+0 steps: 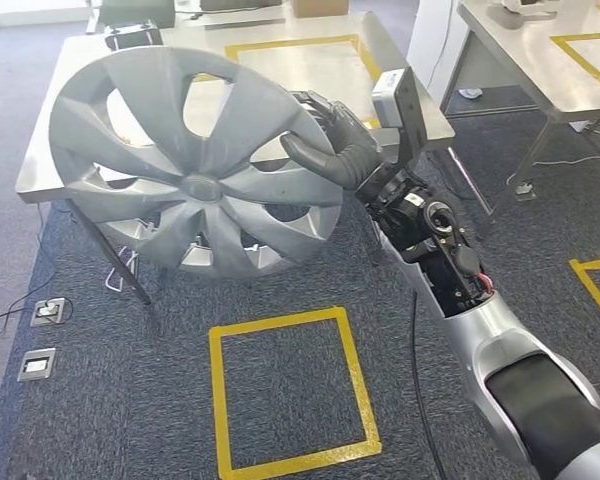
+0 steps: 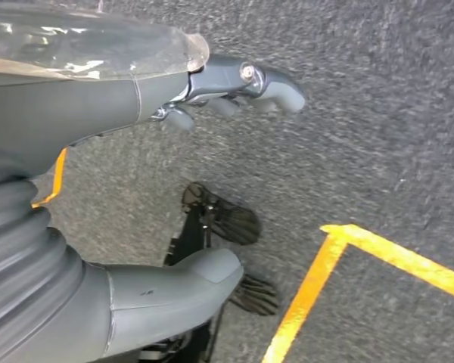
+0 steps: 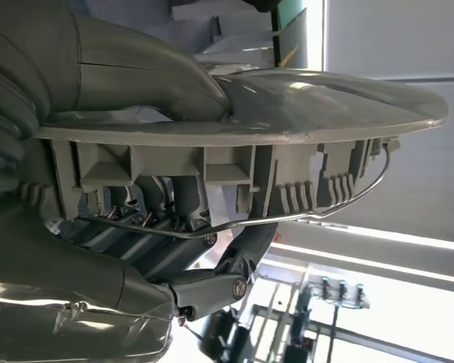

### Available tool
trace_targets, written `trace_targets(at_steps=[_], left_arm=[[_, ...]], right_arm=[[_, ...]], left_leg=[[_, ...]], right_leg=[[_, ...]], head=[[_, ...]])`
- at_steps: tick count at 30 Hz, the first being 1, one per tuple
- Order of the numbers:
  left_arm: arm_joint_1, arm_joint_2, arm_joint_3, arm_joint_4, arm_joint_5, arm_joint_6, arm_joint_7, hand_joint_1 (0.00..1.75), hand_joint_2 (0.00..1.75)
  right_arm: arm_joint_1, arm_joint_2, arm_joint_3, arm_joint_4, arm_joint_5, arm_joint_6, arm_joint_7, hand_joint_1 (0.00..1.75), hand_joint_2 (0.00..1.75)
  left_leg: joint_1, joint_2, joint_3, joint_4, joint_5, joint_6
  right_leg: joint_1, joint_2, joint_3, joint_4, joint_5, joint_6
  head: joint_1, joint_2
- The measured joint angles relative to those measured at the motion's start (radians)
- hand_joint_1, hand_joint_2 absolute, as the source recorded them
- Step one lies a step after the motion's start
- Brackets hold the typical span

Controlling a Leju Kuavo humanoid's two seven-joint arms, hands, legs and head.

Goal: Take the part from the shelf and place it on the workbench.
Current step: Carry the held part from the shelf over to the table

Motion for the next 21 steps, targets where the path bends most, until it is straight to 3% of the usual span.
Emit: trace_targets(at_steps=[2,3,5,7,9,10,11,13,14,15,18,19,21], left_arm=[[0.000,0.001,0.000,0.000,0.000,0.000,0.000,0.00,1.75],[-0.002,0.002,0.000,0.000,0.000,0.000,-0.001,0.00,1.75],[-0.008,0.005,0.000,0.000,0.001,-0.001,-0.002,0.00,1.75],[-0.010,0.008,0.000,0.000,0.001,-0.002,-0.003,0.00,1.75],[-0.007,0.008,0.000,0.000,0.001,-0.002,-0.003,0.00,1.75],[-0.006,0.008,0.000,0.000,0.001,-0.002,-0.003,0.00,1.75],[-0.006,0.009,0.000,0.000,0.001,-0.002,-0.003,0.00,1.75],[-0.005,0.011,0.000,0.001,0.001,-0.002,-0.003,0.00,1.75],[-0.004,0.011,0.000,0.001,0.001,-0.002,-0.003,0.00,1.75],[-0.004,0.011,0.000,0.001,0.001,-0.002,-0.003,0.00,1.75],[-0.004,0.010,0.000,0.001,0.001,-0.002,-0.003,0.00,1.75],[-0.005,0.010,0.000,0.001,0.001,-0.002,-0.003,0.00,1.75],[-0.006,0.011,0.000,0.001,0.001,-0.002,-0.003,0.00,1.75]], right_arm=[[0.000,0.000,0.000,0.001,-0.001,0.000,0.000,1.75,1.75],[-0.002,0.000,0.001,0.000,-0.001,0.001,0.000,1.75,1.75],[-0.009,-0.001,0.001,-0.002,-0.002,0.001,-0.001,1.75,1.75],[-0.011,-0.001,0.001,-0.003,-0.003,0.001,-0.002,1.75,1.75],[-0.007,-0.001,0.002,-0.001,-0.003,0.001,-0.002,1.75,1.75],[-0.005,-0.001,0.002,0.001,-0.003,0.001,-0.001,1.75,1.75],[-0.005,-0.001,0.002,0.002,-0.002,0.000,-0.001,1.75,1.75],[-0.006,-0.001,0.002,0.003,-0.003,0.000,-0.001,1.75,1.75],[-0.007,-0.001,0.002,0.003,-0.003,0.000,-0.002,1.75,1.75],[-0.008,-0.001,0.002,0.003,-0.003,0.000,-0.002,1.75,1.75],[-0.011,-0.001,0.002,0.003,-0.003,0.000,0.000,1.75,1.75],[-0.013,-0.001,0.002,0.003,-0.002,0.000,0.000,1.75,1.75],[-0.015,-0.001,0.002,0.003,-0.003,0.000,-0.002,1.75,1.75]], left_leg=[[0.001,-0.002,-0.001,-0.005,-0.003,-0.003],[0.002,0.000,-0.007,0.011,-0.001,-0.009],[0.006,0.007,-0.068,0.125,-0.008,-0.026],[0.011,0.012,-0.166,0.272,-0.058,-0.042],[0.015,0.014,-0.221,0.306,-0.102,-0.049],[0.017,0.014,-0.226,0.276,-0.090,-0.050],[0.018,0.015,-0.218,0.217,-0.050,-0.050],[0.018,0.019,-0.189,0.072,0.072,-0.047],[0.017,0.022,-0.178,0.022,0.116,-0.041],[0.015,0.024,-0.173,-0.005,0.141,-0.033],[0.015,0.022,-0.154,-0.013,0.136,-0.008],[0.015,0.021,-0.143,-0.012,0.129,0.000],[0.013,0.019,-0.122,-0.013,0.114,0.011]], right_leg=[[-0.001,-0.001,0.010,0.010,-0.008,-0.001],[-0.002,-0.001,0.025,0.011,-0.017,-0.008],[-0.006,-0.002,0.056,0.006,-0.038,-0.023],[-0.009,-0.002,0.082,0.000,-0.062,-0.031],[-0.011,0.000,0.106,0.000,-0.082,-0.028],[-0.012,0.001,0.120,0.001,-0.093,-0.026],[-0.012,0.001,0.135,0.001,-0.104,-0.023],[-0.012,0.002,0.155,0.004,-0.126,-0.014],[-0.011,0.003,0.161,0.004,-0.136,-0.008],[-0.009,0.004,0.165,0.006,-0.144,-0.002],[-0.008,0.004,0.176,0.021,-0.163,0.016],[-0.009,0.002,0.164,0.053,-0.173,0.019],[-0.012,-0.001,0.097,0.180,-0.210,0.026]], head=[[-0.001,0.000],[-0.001,0.000],[-0.003,0.000],[-0.008,0.000],[-0.009,0.000],[-0.009,0.000],[-0.009,0.000],[-0.013,0.000],[-0.016,0.000],[-0.018,0.000],[-0.014,0.000],[-0.012,0.000],[-0.007,0.000]])
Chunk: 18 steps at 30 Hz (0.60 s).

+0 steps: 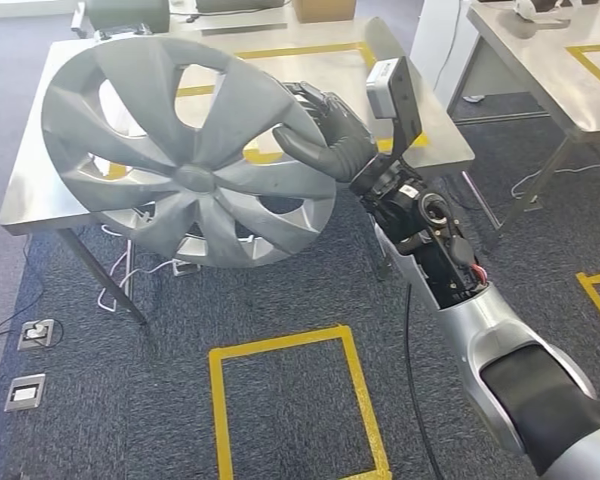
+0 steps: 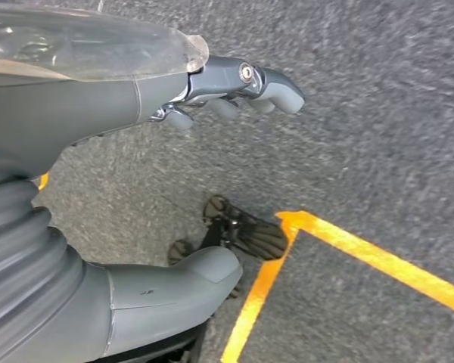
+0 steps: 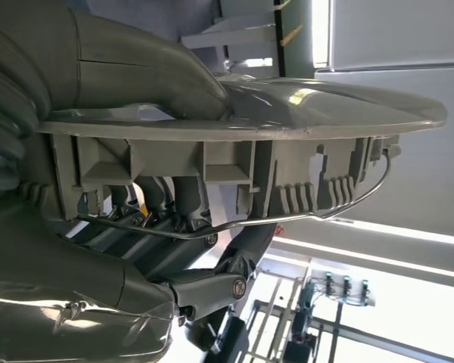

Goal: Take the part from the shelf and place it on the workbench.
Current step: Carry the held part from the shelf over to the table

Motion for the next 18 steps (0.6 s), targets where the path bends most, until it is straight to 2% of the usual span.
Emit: trace_targets(at_steps=[2,3,4,5,7,8,9,10,12,13,14,17,18], left_arm=[[0.000,-0.001,0.000,0.000,0.000,0.000,0.000,0.00,1.75],[0.000,-0.002,0.000,0.000,0.001,0.000,0.000,0.00,1.75],[0.001,-0.002,0.000,0.000,0.002,0.000,0.000,0.00,1.75],[0.001,-0.002,0.000,0.000,0.004,0.000,0.000,0.00,1.75],[0.002,-0.004,0.000,0.001,0.007,0.000,0.000,0.00,1.75],[0.002,-0.005,0.000,0.001,0.008,0.000,0.000,0.00,1.75],[0.002,-0.006,0.000,0.001,0.010,0.000,0.000,0.00,1.75],[0.002,-0.007,0.000,0.001,0.011,0.000,-0.001,0.00,1.75],[0.001,-0.005,0.000,0.001,0.012,0.000,-0.002,0.00,1.75],[-0.001,-0.004,0.000,0.001,0.012,0.000,-0.003,0.00,1.75],[-0.003,-0.003,0.000,0.001,0.011,0.000,-0.003,0.00,1.75],[-0.003,-0.001,0.000,0.001,0.008,-0.001,-0.005,0.00,1.75],[-0.002,-0.001,0.000,0.001,0.007,-0.001,-0.005,0.00,1.75]], right_arm=[[0.002,0.000,0.000,0.000,0.000,0.000,-0.003,1.75,1.75],[0.003,0.000,0.001,0.001,0.000,0.000,-0.003,1.75,1.75],[0.004,0.000,0.001,0.002,0.000,0.001,-0.004,1.75,1.75],[0.004,0.000,0.001,0.003,0.000,0.001,-0.004,1.75,1.75],[0.003,0.000,0.000,0.004,0.000,0.004,-0.007,1.75,1.75],[0.002,0.000,0.000,0.004,0.000,0.006,-0.009,1.75,1.75],[0.000,0.000,0.000,0.005,0.000,0.008,-0.011,1.75,1.75],[-0.001,0.000,0.000,0.005,0.000,0.009,-0.012,1.75,1.75],[-0.003,0.001,0.001,0.005,0.000,0.010,-0.013,1.75,1.75],[-0.005,0.002,0.001,0.005,0.000,0.010,-0.012,1.75,1.75],[-0.007,0.002,0.001,0.005,0.000,0.009,-0.012,1.75,1.75],[-0.010,0.003,0.000,0.005,0.000,0.004,-0.010,1.75,1.75],[-0.008,0.003,0.000,0.005,0.000,0.004,-0.009,1.75,1.75]], left_leg=[[-0.003,-0.002,0.021,0.000,-0.018,0.005],[-0.005,-0.003,0.035,0.000,-0.029,0.006],[-0.007,-0.006,0.049,0.000,-0.039,0.006],[-0.009,-0.008,0.066,0.000,-0.050,0.006],[-0.014,-0.010,0.097,0.000,-0.073,0.004],[-0.016,-0.011,0.107,0.000,-0.084,0.001],[-0.017,-0.012,0.114,-0.001,-0.092,-0.003],[-0.019,-0.012,0.120,0.002,-0.096,-0.008],[-0.018,-0.010,0.124,0.015,-0.103,-0.017],[-0.017,-0.008,0.115,0.040,-0.110,-0.022],[-0.015,-0.007,0.093,0.083,-0.123,-0.029],[-0.007,-0.005,-0.037,0.272,-0.191,-0.047],[-0.004,-0.005,-0.072,0.304,-0.202,-0.052]], right_leg=[[0.000,-0.001,-0.081,0.129,-0.051,0.004],[0.000,-0.001,-0.106,0.151,-0.063,0.003],[0.001,-0.001,-0.113,0.137,-0.056,0.000],[0.003,-0.001,-0.105,0.088,-0.024,-0.008],[0.015,-0.001,-0.071,-0.057,0.086,-0.031],[0.021,0.000,-0.055,-0.117,0.126,-0.041],[0.026,0.001,-0.044,-0.154,0.151,-0.047],[0.029,0.001,-0.036,-0.169,0.153,-0.051],[0.025,0.002,-0.014,-0.178,0.149,-0.054],[0.023,0.002,-0.005,-0.181,0.146,-0.057],[0.020,0.002,0.003,-0.184,0.143,-0.059],[0.014,0.001,0.018,-0.185,0.127,-0.063],[0.012,0.002,0.025,-0.185,0.120,-0.061]], head=[[0.003,0.000],[0.004,0.000],[0.006,0.000],[0.009,0.000],[0.011,0.000],[0.011,0.000],[0.010,0.000],[0.008,0.000],[0.007,0.000],[0.006,0.000],[0.005,0.000],[0.001,0.000],[0.001,0.000]])
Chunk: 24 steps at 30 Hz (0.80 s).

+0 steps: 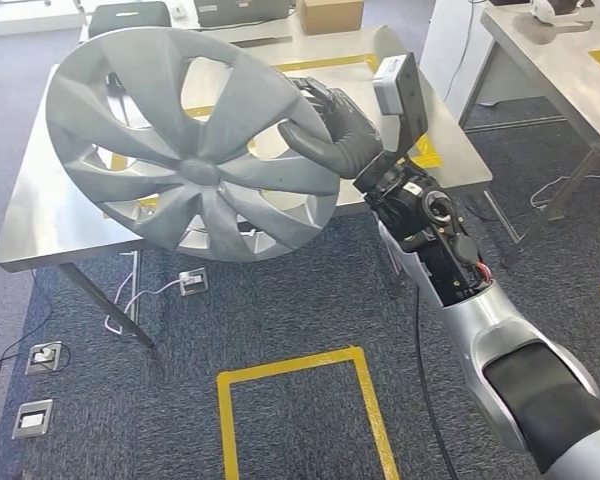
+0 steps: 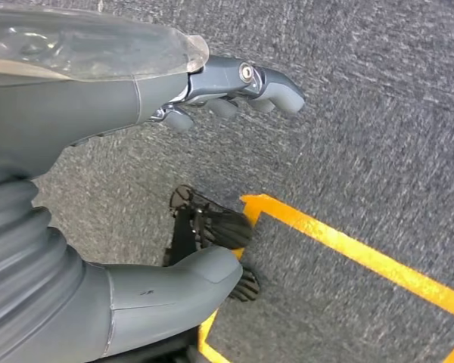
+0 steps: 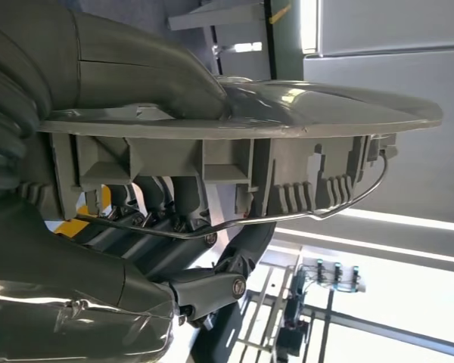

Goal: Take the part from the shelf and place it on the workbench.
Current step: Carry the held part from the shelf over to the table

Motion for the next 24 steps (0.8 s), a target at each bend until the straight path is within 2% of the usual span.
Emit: trace_targets(at_steps=[1,2,4,6,9,11,14,15,16,17,18,19,20,21,22,24], left_arm=[[0.001,0.000,0.000,0.000,-0.001,-0.001,0.000,0.00,1.75],[0.001,0.000,0.000,0.000,-0.001,-0.001,0.000,0.00,1.75],[0.001,0.001,0.000,0.000,-0.002,-0.001,0.000,0.00,1.75],[-0.001,0.003,0.000,0.000,-0.003,-0.001,0.000,0.00,1.75],[-0.002,0.002,0.000,0.000,-0.004,-0.002,0.000,0.00,1.75],[-0.004,0.002,0.000,0.000,-0.007,-0.003,0.000,0.00,1.75],[-0.005,0.002,0.000,0.000,-0.009,-0.004,0.000,0.00,1.75],[-0.005,0.001,0.000,0.000,-0.009,-0.004,0.000,0.00,1.75],[-0.004,0.000,0.000,0.000,-0.009,-0.004,0.000,0.00,1.75],[-0.004,0.000,0.000,0.000,-0.008,-0.004,0.000,0.00,1.75],[-0.003,-0.001,-0.001,0.000,-0.008,-0.004,0.000,0.00,1.75],[-0.003,-0.001,-0.001,0.000,-0.007,-0.004,0.000,0.00,1.75],[-0.003,-0.002,-0.001,0.000,-0.006,-0.004,0.000,0.00,1.75],[-0.003,-0.002,-0.001,0.000,-0.005,-0.004,-0.001,0.00,1.75],[-0.003,-0.003,-0.001,0.001,-0.004,-0.004,-0.001,0.00,1.75],[-0.006,-0.002,-0.001,0.001,-0.002,-0.005,-0.001,0.00,1.75]], right_arm=[[0.002,0.000,0.000,0.000,0.000,-0.001,0.002,1.75,1.75],[0.004,0.000,0.000,0.000,0.001,-0.002,0.004,1.75,1.75],[0.005,0.000,0.000,0.000,0.001,-0.002,0.006,1.75,1.75],[0.004,0.000,0.000,-0.001,0.001,-0.002,0.006,1.75,1.75],[0.004,0.000,-0.001,-0.003,0.002,-0.003,0.011,1.75,1.75],[0.002,0.000,-0.001,-0.005,0.003,-0.007,0.017,1.75,1.75],[0.001,0.000,-0.001,-0.009,0.002,-0.015,0.026,1.75,1.75],[0.003,0.000,-0.001,-0.011,0.002,-0.017,0.030,1.75,1.75],[0.005,0.000,0.000,-0.012,0.002,-0.020,0.034,1.75,1.75],[0.007,0.000,0.000,-0.013,0.002,-0.021,0.039,1.75,1.75],[0.007,0.000,0.000,-0.013,0.001,-0.023,0.042,1.75,1.75],[0.006,0.000,-0.001,-0.014,0.000,-0.024,0.044,1.75,1.75],[0.005,0.000,-0.001,-0.015,-0.002,-0.024,0.044,1.75,1.75],[0.003,0.000,-0.001,-0.016,-0.004,-0.025,0.044,1.75,1.75],[0.001,0.000,0.000,-0.018,-0.005,-0.025,0.044,1.75,1.75],[-0.003,0.001,0.000,-0.021,-0.005,-0.025,0.043,1.75,1.75]], left_leg=[[0.003,0.000,-0.016,-0.005,0.010,-0.003],[0.006,0.001,-0.013,-0.047,0.044,-0.006],[0.010,0.003,0.028,-0.193,0.146,-0.007],[0.007,0.005,0.059,-0.288,0.190,0.006],[0.006,0.004,0.070,-0.299,0.189,0.032],[0.007,0.003,0.085,-0.299,0.183,0.044],[0.005,0.003,0.107,-0.299,0.165,0.053],[0.005,0.003,0.116,-0.299,0.157,0.054],[0.004,0.002,0.127,-0.299,0.147,0.054],[0.004,0.000,0.141,-0.299,0.137,0.053],[0.004,-0.001,0.156,-0.299,0.126,0.051],[0.003,-0.002,0.170,-0.299,0.115,0.049],[0.001,-0.003,0.182,-0.299,0.105,0.045],[0.000,-0.003,0.189,-0.300,0.095,0.040],[-0.001,-0.002,0.194,-0.299,0.089,0.035],[-0.002,-0.001,0.197,-0.290,0.085,0.023]], right_leg=[[-0.001,0.001,0.008,0.000,-0.007,0.002],[-0.003,0.001,0.018,0.001,-0.015,0.005],[-0.005,0.001,0.037,0.004,-0.033,0.013],[-0.004,0.003,0.045,0.007,-0.049,0.025],[-0.003,0.004,0.045,0.023,-0.060,0.045],[-0.005,0.000,0.021,0.079,-0.080,0.056],[-0.008,-0.002,-0.093,0.274,-0.149,0.065],[-0.008,-0.003,-0.126,0.318,-0.168,0.065],[-0.009,-0.003,-0.144,0.328,-0.173,0.063],[-0.008,-0.003,-0.145,0.299,-0.157,0.059],[-0.007,-0.003,-0.132,0.240,-0.118,0.054],[-0.006,-0.003,-0.113,0.166,-0.059,0.048],[-0.002,-0.003,-0.096,0.098,-0.014,0.043],[0.001,-0.003,-0.081,0.052,0.019,0.038],[0.004,-0.002,-0.072,0.027,0.033,0.033],[0.004,-0.001,-0.053,0.019,0.023,0.024]], head=[[-0.001,0.000],[-0.001,0.000],[-0.003,0.000],[-0.007,0.000],[-0.005,0.000],[0.000,0.000],[0.005,0.000],[0.006,0.000],[0.007,0.000],[0.009,0.000],[0.011,0.000],[0.013,0.000],[0.013,0.000],[0.012,0.000],[0.011,0.000],[0.009,0.000]])
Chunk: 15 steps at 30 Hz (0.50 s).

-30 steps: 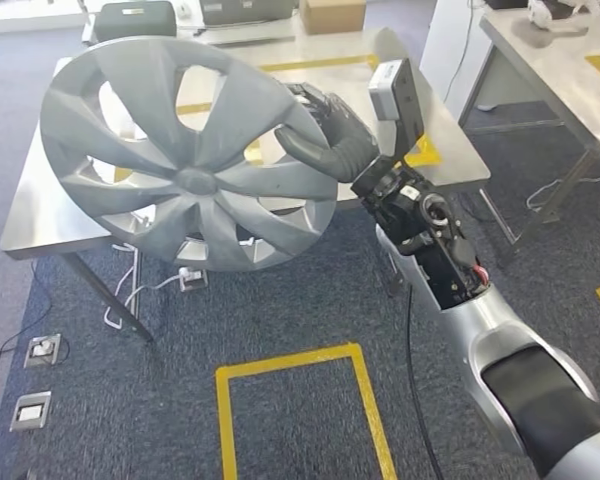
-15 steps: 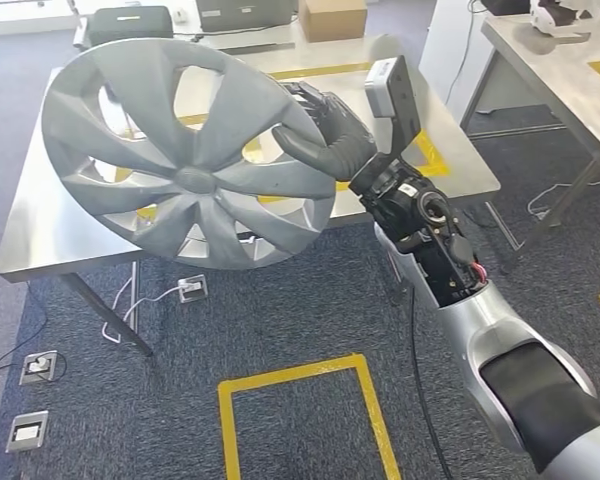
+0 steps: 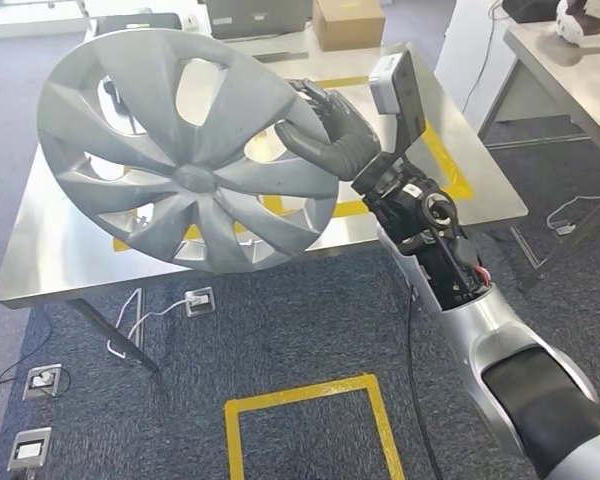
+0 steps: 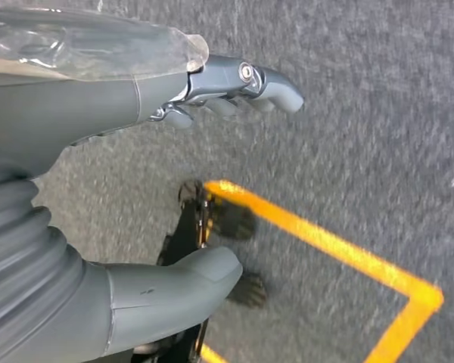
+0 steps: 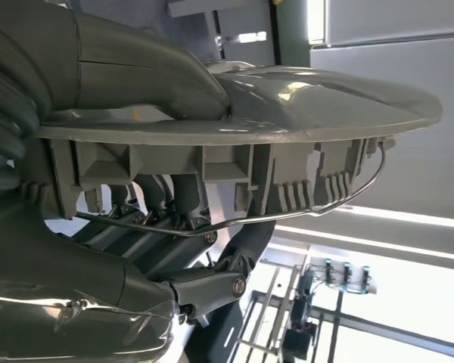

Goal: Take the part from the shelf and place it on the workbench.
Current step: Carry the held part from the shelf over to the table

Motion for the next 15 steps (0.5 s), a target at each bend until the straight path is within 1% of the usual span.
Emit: trace_targets(at_steps=[1,2,3,4,5,6,7,8,9,11,12,13,14,15], left_arm=[[-0.001,0.000,0.000,0.000,0.001,0.000,0.000,0.00,1.75],[-0.002,0.000,0.000,0.000,0.001,0.000,0.000,0.00,1.75],[-0.003,0.001,0.000,0.000,0.002,0.000,0.000,0.00,1.75],[-0.003,0.001,0.000,0.000,0.002,0.000,-0.001,0.00,1.75],[-0.002,0.002,0.000,0.000,0.002,0.000,-0.001,0.00,1.75],[0.000,0.003,0.000,0.000,0.003,0.000,-0.001,0.00,1.75],[0.002,0.002,0.000,0.000,0.004,0.000,-0.001,0.00,1.75],[0.004,0.002,0.000,0.000,0.003,-0.001,-0.001,0.00,1.75],[0.006,0.002,0.000,0.000,0.002,-0.001,-0.001,0.00,1.75],[0.006,0.003,-0.001,0.000,-0.002,-0.002,-0.001,0.00,1.75],[0.006,0.004,-0.003,0.000,-0.004,-0.003,-0.001,0.00,1.75],[0.006,0.004,-0.006,0.000,-0.007,-0.004,0.000,0.00,1.75],[0.006,0.004,-0.010,0.000,-0.009,-0.004,0.000,0.00,1.75],[0.003,0.004,-0.013,0.000,-0.010,-0.004,0.000,0.00,1.75]], right_arm=[[-0.003,0.000,0.000,-0.001,0.000,0.000,-0.001,1.75,1.75],[-0.006,0.000,0.000,-0.001,0.000,0.001,-0.001,1.75,1.75],[-0.009,0.000,0.000,-0.001,0.000,0.001,-0.002,1.75,1.75],[-0.011,0.000,0.000,-0.001,0.000,0.001,-0.004,1.75,1.75],[-0.013,0.000,0.001,-0.001,0.000,0.001,-0.005,1.75,1.75],[-0.013,0.001,0.001,-0.001,0.000,0.001,-0.006,1.75,1.75],[-0.013,0.001,0.002,0.000,0.000,0.002,-0.007,1.75,1.75],[-0.012,0.001,0.002,0.001,0.000,0.001,-0.006,1.75,1.75],[-0.012,0.001,0.003,0.001,0.000,0.000,-0.005,1.75,1.75],[-0.011,0.001,0.004,0.002,0.001,-0.005,-0.005,1.75,1.75],[-0.011,0.001,0.004,0.002,0.000,-0.009,-0.006,1.75,1.75],[-0.010,0.001,0.005,0.001,0.000,-0.012,-0.006,1.75,1.75],[-0.009,0.001,0.006,0.000,0.001,-0.016,-0.006,1.75,1.75],[-0.009,0.000,0.006,-0.001,0.001,-0.019,-0.005,1.75,1.75]], left_leg=[[0.001,0.001,-0.006,0.020,0.003,-0.004],[0.001,0.001,-0.026,0.057,0.003,-0.008],[0.002,0.002,-0.061,0.114,-0.003,-0.012],[0.004,0.002,-0.107,0.181,-0.017,-0.017],[0.005,0.002,-0.158,0.244,-0.041,-0.022],[0.006,0.002,-0.202,0.288,-0.068,-0.025],[0.008,0.002,-0.232,0.302,-0.085,-0.028],[0.009,0.003,-0.246,0.283,-0.084,-0.028],[0.010,0.003,-0.245,0.234,-0.055,-0.028],[0.009,0.003,-0.227,0.094,0.061,-0.024],[0.008,0.004,-0.218,0.042,0.113,-0.020],[0.006,0.004,-0.211,0.010,0.145,-0.014],[0.005,0.004,-0.205,-0.003,0.152,-0.008],[0.005,0.003,-0.193,0.001,0.150,0.000]], right_leg=[[-0.002,0.000,0.010,-0.004,-0.003,-0.005],[-0.004,0.000,0.021,-0.009,-0.008,-0.010],[-0.006,0.000,0.032,-0.013,-0.013,-0.015],[-0.006,0.000,0.040,-0.014,-0.020,-0.018],[-0.007,0.000,0.048,-0.015,-0.029,-0.021],[-0.007,0.001,0.058,-0.015,-0.039,-0.021],[-0.007,0.002,0.070,-0.015,-0.050,-0.020],[-0.008,0.003,0.084,-0.014,-0.062,-0.018],[-0.008,0.003,0.100,-0.014,-0.075,-0.016],[-0.006,0.004,0.126,-0.011,-0.102,-0.009],[-0.004,0.006,0.134,-0.009,-0.116,-0.003],[-0.002,0.007,0.143,-0.006,-0.130,0.002],[0.000,0.008,0.151,0.003,-0.136,0.008],[0.001,0.009,0.155,0.013,-0.138,0.014]], head=[[0.000,0.000],[-0.002,0.000],[-0.004,0.000],[-0.006,0.000],[-0.008,0.000],[-0.010,0.000],[-0.010,0.000],[-0.010,0.000],[-0.011,0.000],[-0.014,0.000],[-0.017,0.000],[-0.018,0.000],[-0.018,0.000],[-0.016,0.000]])
